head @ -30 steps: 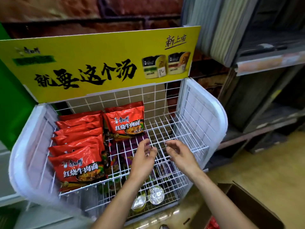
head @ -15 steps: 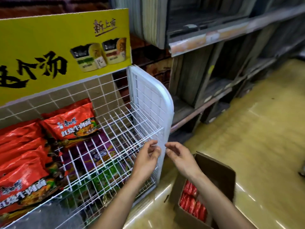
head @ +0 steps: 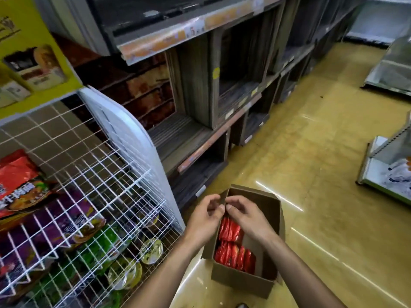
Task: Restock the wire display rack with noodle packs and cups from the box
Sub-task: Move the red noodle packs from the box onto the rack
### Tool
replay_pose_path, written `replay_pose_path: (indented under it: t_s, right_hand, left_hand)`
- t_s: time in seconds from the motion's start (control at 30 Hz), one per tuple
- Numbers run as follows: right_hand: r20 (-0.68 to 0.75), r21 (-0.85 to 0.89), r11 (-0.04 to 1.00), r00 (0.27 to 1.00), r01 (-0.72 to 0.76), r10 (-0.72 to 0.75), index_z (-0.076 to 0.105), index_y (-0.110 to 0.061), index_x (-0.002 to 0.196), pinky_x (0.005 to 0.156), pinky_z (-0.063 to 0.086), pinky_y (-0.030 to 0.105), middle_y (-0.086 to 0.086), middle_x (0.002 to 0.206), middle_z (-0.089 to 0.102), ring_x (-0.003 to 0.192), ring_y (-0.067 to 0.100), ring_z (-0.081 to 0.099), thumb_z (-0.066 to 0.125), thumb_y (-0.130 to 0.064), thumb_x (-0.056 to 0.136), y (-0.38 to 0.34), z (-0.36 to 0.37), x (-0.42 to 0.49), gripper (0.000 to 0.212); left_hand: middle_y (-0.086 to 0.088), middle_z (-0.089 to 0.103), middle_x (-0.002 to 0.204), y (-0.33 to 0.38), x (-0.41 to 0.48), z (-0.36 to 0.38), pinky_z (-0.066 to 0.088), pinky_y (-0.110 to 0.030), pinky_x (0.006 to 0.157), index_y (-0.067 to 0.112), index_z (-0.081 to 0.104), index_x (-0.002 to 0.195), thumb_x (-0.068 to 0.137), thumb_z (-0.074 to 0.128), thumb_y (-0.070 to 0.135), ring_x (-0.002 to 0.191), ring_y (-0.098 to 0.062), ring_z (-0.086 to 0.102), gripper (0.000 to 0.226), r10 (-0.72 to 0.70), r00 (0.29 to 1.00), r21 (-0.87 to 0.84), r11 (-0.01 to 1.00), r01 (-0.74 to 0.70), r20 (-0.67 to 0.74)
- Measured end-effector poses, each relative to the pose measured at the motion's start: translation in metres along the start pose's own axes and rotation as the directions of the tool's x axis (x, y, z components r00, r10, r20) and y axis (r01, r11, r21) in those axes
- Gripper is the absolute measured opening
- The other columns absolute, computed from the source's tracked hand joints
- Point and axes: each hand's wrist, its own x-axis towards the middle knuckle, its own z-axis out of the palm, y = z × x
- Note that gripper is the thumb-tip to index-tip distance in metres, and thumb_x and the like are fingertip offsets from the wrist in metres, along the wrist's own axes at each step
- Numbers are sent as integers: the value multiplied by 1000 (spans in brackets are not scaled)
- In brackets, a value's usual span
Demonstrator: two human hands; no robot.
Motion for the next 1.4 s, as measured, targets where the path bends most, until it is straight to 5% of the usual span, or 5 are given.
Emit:
replay_pose_path:
  t_s: [0.4, 0.6, 0.93, 1.13, 1.4]
  right_hand:
    - [2, 29, 996, 997, -82, 82, 62, -28, 122, 100, 49, 30, -13, 112, 65, 108, 2, 60, 59, -27, 101, 61, -60, 0, 22]
    - [-46, 66, 990, 990, -128, 131, 64, -23, 118, 84, 46, 7, -17, 105, 64, 100, -2, 61, 60, -21, 100, 84, -66, 5, 19]
    - [-144, 118, 951, 942, -287, 302, 63, -28, 121, 99, 50, 30, -9, 117, 67, 108, 2, 61, 61, -29, 99, 105, -42, 4, 23]
    - [-213, 125, 915, 890, -384, 403, 63, -30, 120, 96, 51, 29, -14, 113, 65, 105, 1, 60, 61, -30, 99, 131, -20, 6, 21]
    - [-192, 151, 869, 849, -471, 493, 64, -26, 120, 87, 51, 25, -10, 112, 68, 104, 6, 63, 59, -32, 100, 206, 11, 15, 22]
  left_hand:
    - [10, 59, 124, 14, 16, 70, 47, -20, 94, 31, 52, 136, 101, 58, 33, 109, 0, 55, 35, -92, 993, 138, 987, 82, 69]
    - [11, 60, 117, 6, 31, 90, 45, -20, 97, 28, 54, 136, 101, 60, 30, 104, 5, 54, 35, -120, 986, 123, 987, 106, 113]
    - [4, 60, 120, -25, 66, 89, 51, -37, 103, 26, 53, 136, 101, 59, 27, 107, -5, 59, 35, -140, 952, 115, 987, 112, 272]
    - [6, 60, 123, -65, 87, 90, 44, -8, 80, 30, 54, 134, 101, 59, 30, 98, 7, 55, 34, -164, 921, 163, 980, 112, 353]
    - [6, 59, 126, -133, 112, 114, 46, -15, 82, 30, 51, 139, 102, 57, 34, 99, 5, 55, 38, -257, 877, 193, 962, 192, 406]
